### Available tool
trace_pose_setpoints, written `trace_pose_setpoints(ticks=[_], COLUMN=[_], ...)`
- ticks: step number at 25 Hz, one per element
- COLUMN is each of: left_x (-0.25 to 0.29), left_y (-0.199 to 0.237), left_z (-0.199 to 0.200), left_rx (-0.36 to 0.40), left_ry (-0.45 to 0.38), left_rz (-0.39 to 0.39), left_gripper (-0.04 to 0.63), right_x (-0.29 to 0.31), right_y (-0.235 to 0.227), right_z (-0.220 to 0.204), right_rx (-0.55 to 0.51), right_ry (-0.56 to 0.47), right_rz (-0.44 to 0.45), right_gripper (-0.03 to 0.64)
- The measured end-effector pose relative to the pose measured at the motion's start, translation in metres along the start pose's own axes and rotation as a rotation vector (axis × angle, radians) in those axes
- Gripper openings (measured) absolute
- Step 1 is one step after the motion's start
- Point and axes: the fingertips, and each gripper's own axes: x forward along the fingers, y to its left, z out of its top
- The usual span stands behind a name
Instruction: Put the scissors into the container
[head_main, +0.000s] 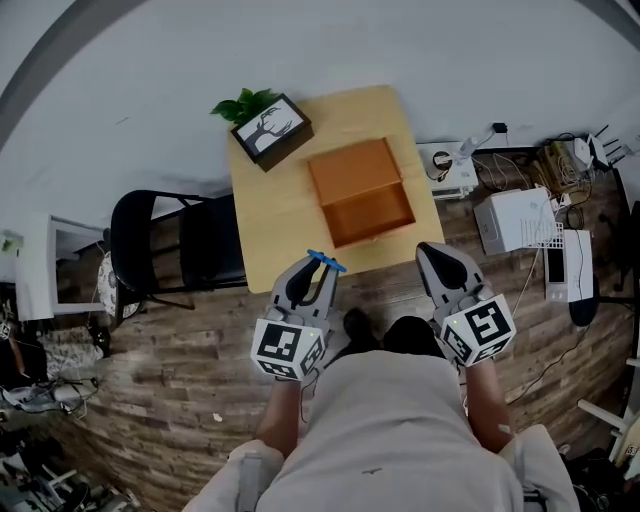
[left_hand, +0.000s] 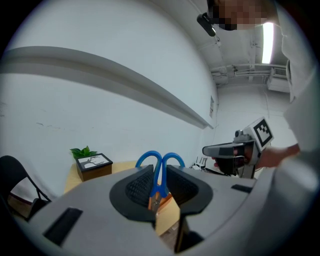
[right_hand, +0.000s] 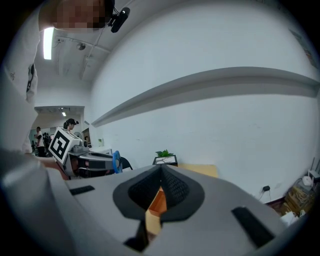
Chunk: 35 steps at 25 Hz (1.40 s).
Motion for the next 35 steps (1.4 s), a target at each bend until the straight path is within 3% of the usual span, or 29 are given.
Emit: trace_pose_setpoints(ticks=[13, 35], left_x=[0.019, 0.094], left_y=[-0.006, 0.004], left_z=[-0.012, -0.033], left_rx=[0.007, -0.014], left_ry=[0.065, 0.201], left_rz=[-0.028, 0.148], left_gripper=[0.078, 0.078], right_x=[0.004, 0.073], right_y=[-0.012, -0.080], right_z=[-0.012, 0.004], right_rx=[0.034, 0.007], right_ry=[0.021, 0.040], right_rz=[0.009, 0.253], right_gripper=[-0.002, -0.002])
